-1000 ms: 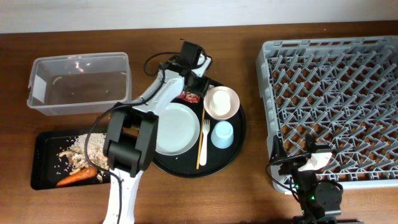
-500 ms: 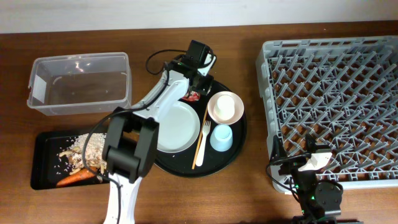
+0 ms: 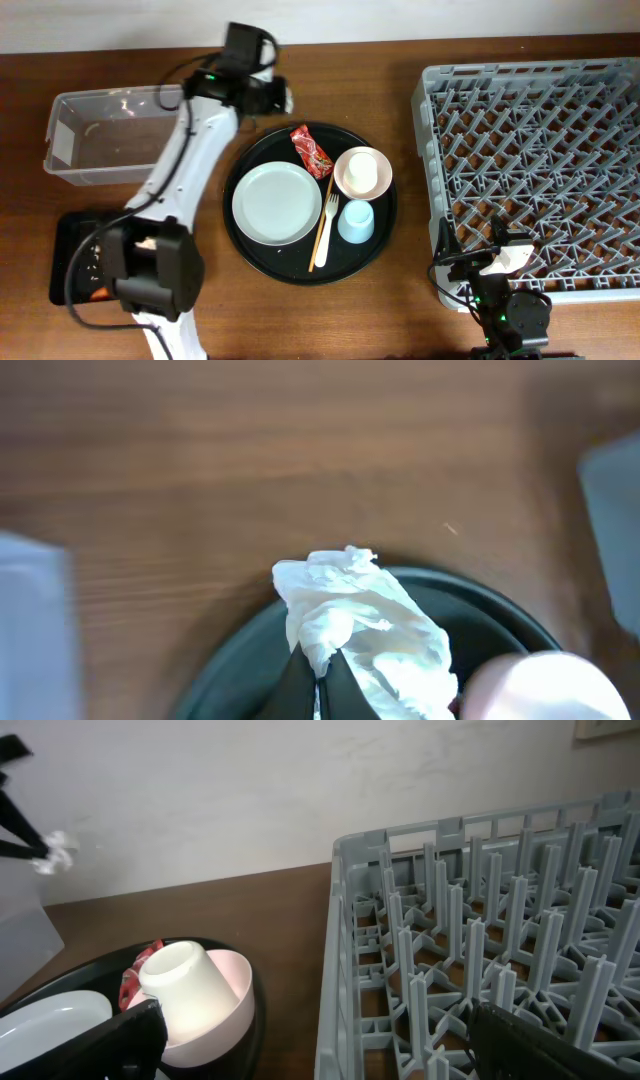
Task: Sort waste into correct bins and load items into the dishwasher rack
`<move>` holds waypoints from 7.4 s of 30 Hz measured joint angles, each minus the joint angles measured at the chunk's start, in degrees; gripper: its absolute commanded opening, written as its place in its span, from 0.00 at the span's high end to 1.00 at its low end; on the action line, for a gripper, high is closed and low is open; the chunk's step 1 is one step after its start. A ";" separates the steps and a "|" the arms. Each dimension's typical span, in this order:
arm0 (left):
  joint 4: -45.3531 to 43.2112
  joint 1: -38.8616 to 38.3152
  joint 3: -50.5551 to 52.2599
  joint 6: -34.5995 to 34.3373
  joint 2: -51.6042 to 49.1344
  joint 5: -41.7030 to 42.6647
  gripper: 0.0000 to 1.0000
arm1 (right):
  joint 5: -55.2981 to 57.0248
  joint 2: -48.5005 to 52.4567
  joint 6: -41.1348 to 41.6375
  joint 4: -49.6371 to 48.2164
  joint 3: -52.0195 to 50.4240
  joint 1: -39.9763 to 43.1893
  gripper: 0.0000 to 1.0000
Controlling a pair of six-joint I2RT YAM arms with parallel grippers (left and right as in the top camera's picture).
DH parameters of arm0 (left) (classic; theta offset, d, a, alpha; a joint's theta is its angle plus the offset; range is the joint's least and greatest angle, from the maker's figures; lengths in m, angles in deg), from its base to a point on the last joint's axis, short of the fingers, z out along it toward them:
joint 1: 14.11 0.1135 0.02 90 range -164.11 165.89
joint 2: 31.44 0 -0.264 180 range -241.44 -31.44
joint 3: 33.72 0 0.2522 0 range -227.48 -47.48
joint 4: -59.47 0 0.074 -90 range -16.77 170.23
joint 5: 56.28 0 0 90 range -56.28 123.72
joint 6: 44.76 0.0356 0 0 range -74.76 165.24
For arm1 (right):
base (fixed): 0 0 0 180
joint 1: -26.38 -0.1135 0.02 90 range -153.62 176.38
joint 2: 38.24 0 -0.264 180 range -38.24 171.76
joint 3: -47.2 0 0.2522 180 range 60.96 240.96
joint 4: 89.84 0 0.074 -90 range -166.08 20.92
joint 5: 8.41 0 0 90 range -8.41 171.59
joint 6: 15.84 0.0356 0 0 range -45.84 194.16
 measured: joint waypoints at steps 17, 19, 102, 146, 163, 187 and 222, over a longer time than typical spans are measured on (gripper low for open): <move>4.33 24.30 -0.96 -12.59 1.99 -7.15 0.01 | 0.00 0.00 -0.02 0.00 0.00 0.00 0.01; 3.19 24.79 -0.96 -7.87 0.33 1.77 0.01 | 0.00 0.00 0.02 0.00 0.00 0.00 0.01; 36.87 21.53 -3.52 -17.03 16.68 -1.66 0.01 | 0.00 0.00 0.00 0.00 0.00 0.00 0.01; 26.51 54.31 43.95 -22.23 46.34 1.95 0.01 | -22.18 49.07 -3.08 48.96 62.75 -7.13 0.02; 26.56 54.31 43.95 -22.23 46.34 1.95 0.01 | 10.56 88.76 9.94 43.50 71.54 -35.69 0.01; 26.58 54.31 43.95 -22.23 46.34 1.97 0.01 | 10.45 96.15 21.59 38.21 65.07 -33.55 0.12; 26.58 54.34 43.95 -22.23 46.34 1.97 0.01 | 7.67 100.72 -2.34 52.68 94.29 18.16 0.01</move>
